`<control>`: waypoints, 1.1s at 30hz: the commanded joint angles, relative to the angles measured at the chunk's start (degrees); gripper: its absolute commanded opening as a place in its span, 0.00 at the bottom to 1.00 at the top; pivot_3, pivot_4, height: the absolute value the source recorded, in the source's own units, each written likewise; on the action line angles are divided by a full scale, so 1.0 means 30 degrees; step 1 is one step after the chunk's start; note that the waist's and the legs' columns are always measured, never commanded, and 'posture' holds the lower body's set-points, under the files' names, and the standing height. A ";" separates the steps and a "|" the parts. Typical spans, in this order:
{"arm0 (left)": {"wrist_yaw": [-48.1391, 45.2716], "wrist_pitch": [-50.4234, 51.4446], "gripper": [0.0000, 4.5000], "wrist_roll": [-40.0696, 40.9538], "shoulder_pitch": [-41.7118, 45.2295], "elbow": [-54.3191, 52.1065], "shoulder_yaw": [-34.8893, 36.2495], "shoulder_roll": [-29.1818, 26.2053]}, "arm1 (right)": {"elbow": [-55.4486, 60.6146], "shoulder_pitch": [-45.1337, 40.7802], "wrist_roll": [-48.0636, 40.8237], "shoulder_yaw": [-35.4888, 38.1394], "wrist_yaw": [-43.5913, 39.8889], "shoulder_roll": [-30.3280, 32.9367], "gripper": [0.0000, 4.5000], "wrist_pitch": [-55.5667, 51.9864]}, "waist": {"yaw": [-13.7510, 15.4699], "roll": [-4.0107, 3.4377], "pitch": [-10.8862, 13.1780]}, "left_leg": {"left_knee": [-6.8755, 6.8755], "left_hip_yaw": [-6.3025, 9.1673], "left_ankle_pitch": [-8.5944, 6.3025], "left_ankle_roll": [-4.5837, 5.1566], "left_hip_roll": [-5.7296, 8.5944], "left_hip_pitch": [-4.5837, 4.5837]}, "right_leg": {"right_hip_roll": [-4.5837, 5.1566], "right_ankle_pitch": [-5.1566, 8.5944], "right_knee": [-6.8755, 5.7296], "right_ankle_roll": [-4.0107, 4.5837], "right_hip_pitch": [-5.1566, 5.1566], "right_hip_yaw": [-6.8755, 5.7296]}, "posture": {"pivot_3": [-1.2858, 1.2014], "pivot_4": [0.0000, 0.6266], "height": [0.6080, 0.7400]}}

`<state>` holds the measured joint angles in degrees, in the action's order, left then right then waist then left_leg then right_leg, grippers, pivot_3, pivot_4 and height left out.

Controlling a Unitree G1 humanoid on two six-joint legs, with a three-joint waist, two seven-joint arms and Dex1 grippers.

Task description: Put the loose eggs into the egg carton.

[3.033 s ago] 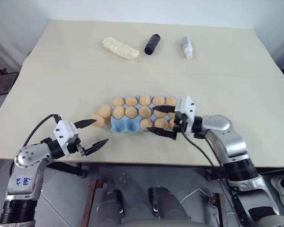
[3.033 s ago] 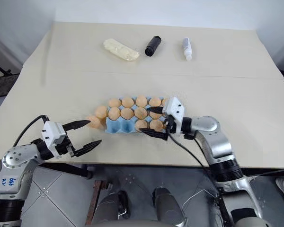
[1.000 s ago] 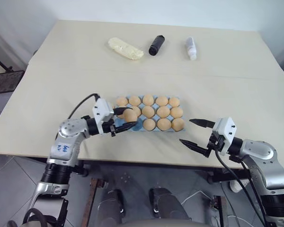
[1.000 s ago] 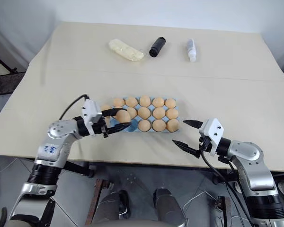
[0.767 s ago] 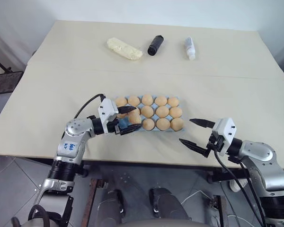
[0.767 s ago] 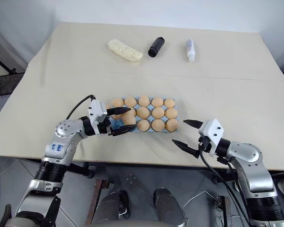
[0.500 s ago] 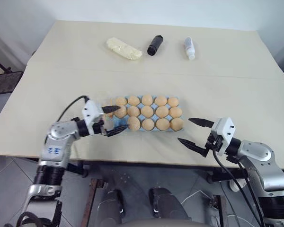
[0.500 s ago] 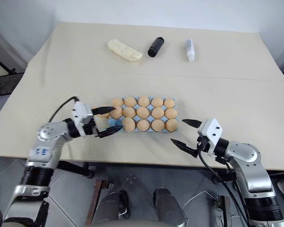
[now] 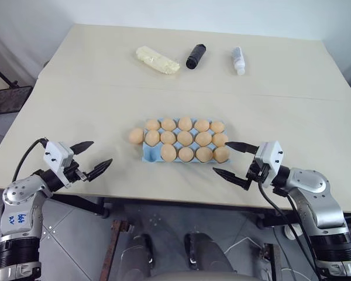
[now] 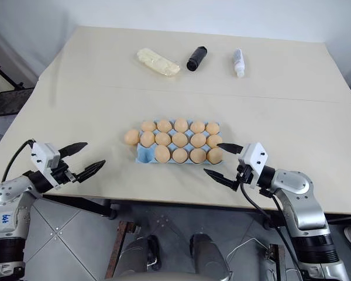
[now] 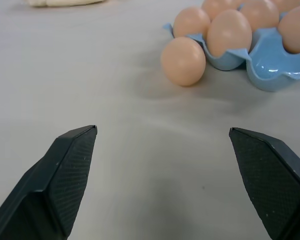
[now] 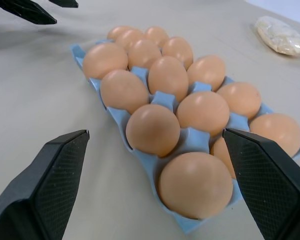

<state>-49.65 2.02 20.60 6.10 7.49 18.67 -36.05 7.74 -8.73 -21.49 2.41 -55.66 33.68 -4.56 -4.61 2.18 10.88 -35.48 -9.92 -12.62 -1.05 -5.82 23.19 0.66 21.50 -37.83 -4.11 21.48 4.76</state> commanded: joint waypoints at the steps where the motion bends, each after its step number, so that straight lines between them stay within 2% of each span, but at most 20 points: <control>1: 0.0688 0.0232 1.00 0.0635 0.0491 -0.0506 0.0137 0.0539 | 0.0004 -0.0337 -0.0098 0.0038 -0.0201 -0.0016 1.00 0.0362 | -0.0026 -0.0001 0.0000 | 0.0002 -0.0002 -0.0001 0.0002 0.0000 -0.0003 | 0.0000 0.0000 0.0000 0.0001 0.0000 0.0003 | 0.52 0.24 1.00; 4: 0.0733 0.0442 1.00 0.0014 0.1941 -0.0350 -0.1425 0.1226 | -0.0017 -0.0437 -0.0107 0.0136 -0.0281 0.0156 1.00 0.0292 | 0.0052 0.0001 0.0001 | -0.0001 0.0005 0.0004 0.0014 0.0001 -0.0001 | -0.0007 0.0000 -0.0005 0.0000 0.0000 -0.0005 | 0.52 0.24 1.00; 9: 0.0994 -0.0305 1.00 -0.1763 0.5262 0.3434 -0.3330 0.1820 | 0.0929 -0.0566 -0.0387 0.0311 0.0110 0.0178 1.00 -0.0506 | 0.0035 0.0002 -0.0001 | -0.0029 0.0001 0.0048 0.0002 0.0012 -0.0002 | -0.0021 -0.0007 -0.0012 -0.0006 -0.0003 0.0003 | 0.52 0.24 1.00; 15: 0.0904 -0.1791 1.00 -0.2798 0.7565 0.6978 -0.4243 0.2338 | 0.1596 -0.0511 -0.0507 0.0413 0.0527 0.0015 1.00 -0.0864 | -0.0062 0.0003 -0.0001 | -0.0021 -0.0034 0.0059 -0.0013 -0.0008 -0.0001 | -0.0075 0.0018 -0.0005 0.0001 0.0026 0.0027 | 0.52 0.24 1.00; 22: 0.0717 -0.2912 1.00 -0.3118 0.9430 0.9342 -0.4845 0.3409 | 0.1651 -0.0494 -0.0412 0.0370 0.0912 -0.0140 1.00 -0.0878 | 0.0010 0.0004 0.0000 | -0.0056 -0.0037 0.0053 0.0001 0.0000 0.0010 | -0.0042 0.0028 -0.0013 -0.0024 0.0019 0.0024 | 0.52 0.24 1.00; 25: 0.0695 -0.3166 0.87 -0.3182 0.9764 0.9783 -0.4880 0.3562 | 0.1647 -0.0490 -0.0378 0.0327 0.1003 -0.0190 1.00 -0.0856 | 0.0017 0.0004 0.0000 | -0.0070 -0.0037 0.0052 0.0006 0.0001 0.0011 | -0.0044 0.0025 -0.0022 -0.0029 0.0018 0.0025 | 0.52 0.24 1.00; 31: 0.0265 -0.3170 0.44 -0.2607 0.8993 0.8485 -0.4270 0.2885 | 0.1720 -0.0351 -0.0382 0.0349 0.1114 -0.0216 1.00 -0.0844 | -0.0054 0.0003 0.0000 | -0.0061 -0.0036 0.0054 -0.0003 -0.0004 0.0010 | -0.0072 0.0026 -0.0025 -0.0027 0.0022 0.0025 | 0.52 0.24 1.00; 33: 0.0162 -0.3041 0.40 -0.2363 0.8769 0.7921 -0.4054 0.2735 | 0.1738 -0.0280 -0.0388 0.0360 0.1124 -0.0211 1.00 -0.0833 | -0.0054 0.0004 0.0000 | -0.0055 -0.0038 0.0053 -0.0007 -0.0014 0.0009 | -0.0072 0.0027 -0.0025 -0.0026 0.0024 0.0030 | 0.52 0.24 1.00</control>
<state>-48.60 -6.80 11.90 32.65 34.32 4.68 -26.85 11.06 -9.80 -21.94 2.64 -52.58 33.14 -7.62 -4.77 2.19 10.88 -35.64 -10.03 -12.46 -1.07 -5.90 23.22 0.45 21.58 -37.90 -4.19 21.55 4.84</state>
